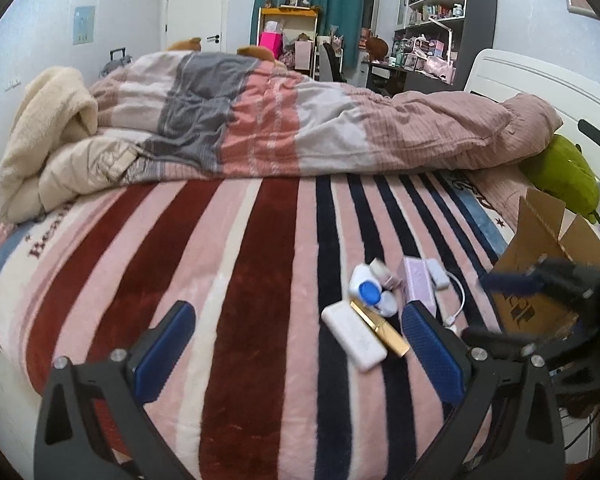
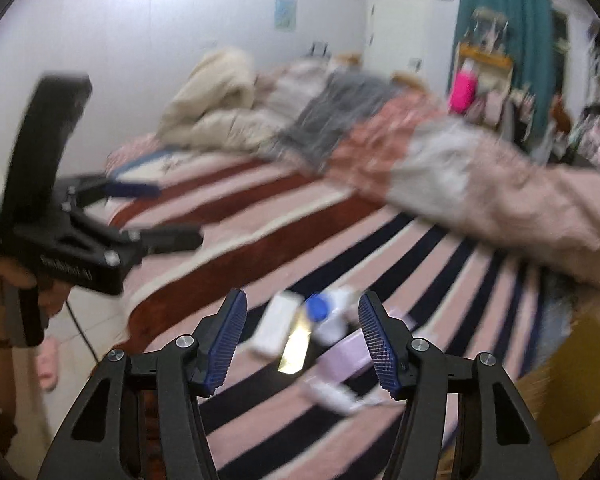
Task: Organize rigid objects
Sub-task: 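Grasp the white pump bottle with the right gripper, then pass the white pump bottle from the right gripper into the left gripper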
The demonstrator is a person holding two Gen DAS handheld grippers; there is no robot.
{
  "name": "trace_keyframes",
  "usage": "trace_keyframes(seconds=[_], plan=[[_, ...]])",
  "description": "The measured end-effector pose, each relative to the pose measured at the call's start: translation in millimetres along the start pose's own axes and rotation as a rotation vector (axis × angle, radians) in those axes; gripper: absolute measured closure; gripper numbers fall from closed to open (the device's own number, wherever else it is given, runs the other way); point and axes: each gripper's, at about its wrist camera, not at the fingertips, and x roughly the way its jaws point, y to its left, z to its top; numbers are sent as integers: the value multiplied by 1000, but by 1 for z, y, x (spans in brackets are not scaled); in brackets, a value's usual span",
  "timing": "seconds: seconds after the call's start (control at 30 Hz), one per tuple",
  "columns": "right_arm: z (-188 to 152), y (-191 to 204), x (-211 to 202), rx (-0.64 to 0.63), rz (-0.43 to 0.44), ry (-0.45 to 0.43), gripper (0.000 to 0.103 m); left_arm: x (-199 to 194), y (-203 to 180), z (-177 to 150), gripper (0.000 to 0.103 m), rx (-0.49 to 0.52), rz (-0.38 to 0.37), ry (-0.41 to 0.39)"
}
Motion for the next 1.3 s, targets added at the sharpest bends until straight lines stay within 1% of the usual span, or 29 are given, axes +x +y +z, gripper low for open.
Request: trace_keyframes(seconds=[0.03, 0.07, 0.1, 0.13, 0.17, 0.23, 0.33, 0.4, 0.5, 0.63, 0.67, 0.7, 0.73, 0.8, 0.87, 0.93, 1.0, 1.03, 1.1, 1.13, 1.17, 1.2, 1.23, 1.27, 1.3], plan=[[-5, 2, 12, 20, 5, 37, 48, 2, 2, -4, 1, -4, -6, 2], [-13, 0, 25, 41, -12, 77, 45, 4, 4, -10, 1, -9, -14, 3], [-19, 0, 33, 53, -41, 100, 43, 6, 5, -14, 1, -12, -23, 3], [-27, -1, 41, 69, -83, 122, 36, 7, 7, -18, 1, -15, -37, 3], [-36, -7, 49, 94, -130, 143, 33, 9, 7, -22, 1, -18, -46, 6], [-49, -19, 58, 156, -193, 169, 31, 11, 8, -27, 1, -17, -57, 11], [-64, -34, 66, 245, -244, 175, 30, 11, 7, -31, 1, -14, -65, 13], [-73, -41, 73, 305, -255, 185, 29, 11, 6, -33, 1, -18, -69, 15], [-79, -47, 79, 374, -215, 181, 29, 8, 5, -34, 1, -17, -64, 18], [-78, -36, 83, 363, -250, 154, 30, 2, 3, -33, 1, -9, -56, 18], [-78, -35, 85, 363, -264, 160, 34, 1, 2, -32, 1, -6, -58, 21], [-78, -33, 85, 367, -272, 168, 41, 1, 1, -31, 1, -1, -61, 26], [-79, -32, 82, 370, -270, 162, 43, 1, -1, -29, 1, 6, -65, 31], [-79, -27, 73, 350, -254, 139, 43, 1, -8, -24, 1, 25, -88, 43], [-73, -20, 62, 305, -232, 102, 43, 1, -20, -16, 1, 55, -144, 57], [-66, -11, 46, 246, -165, 68, 43, 0, -37, -3, 1, 97, -228, 73], [-52, -2, 25, 177, -84, 14, 43, -4, -55, 9, 1, 136, -302, 86], [-47, 1, 16, 155, -62, -9, 43, -7, -65, 17, 2, 158, -341, 94], [-31, 4, -10, 114, -15, -70, 43, -10, -82, 31, 8, 190, -404, 105], [-23, 2, -26, 93, -3, -110, 43, -12, -90, 40, 13, 204, -443, 114], [-18, 1, -35, 80, 1, -130, 43, -13, -103, 50, 21, 217, -491, 122], [-13, -1, -48, 59, -4, -158, 43, -13, -112, 58, 26, 226, -524, 130], [-11, -5, -60, 38, -13, -181, 43, -12, -127, 69, 35, 244, -559, 144], [-8, -9, -70, 23, -30, -200, 43, -11, -140, 75, 44, 263, -579, 153], [-8, -16, -81, 15, -55, -215, 43, -9, -153, 81, 49, 285, -596, 166]])
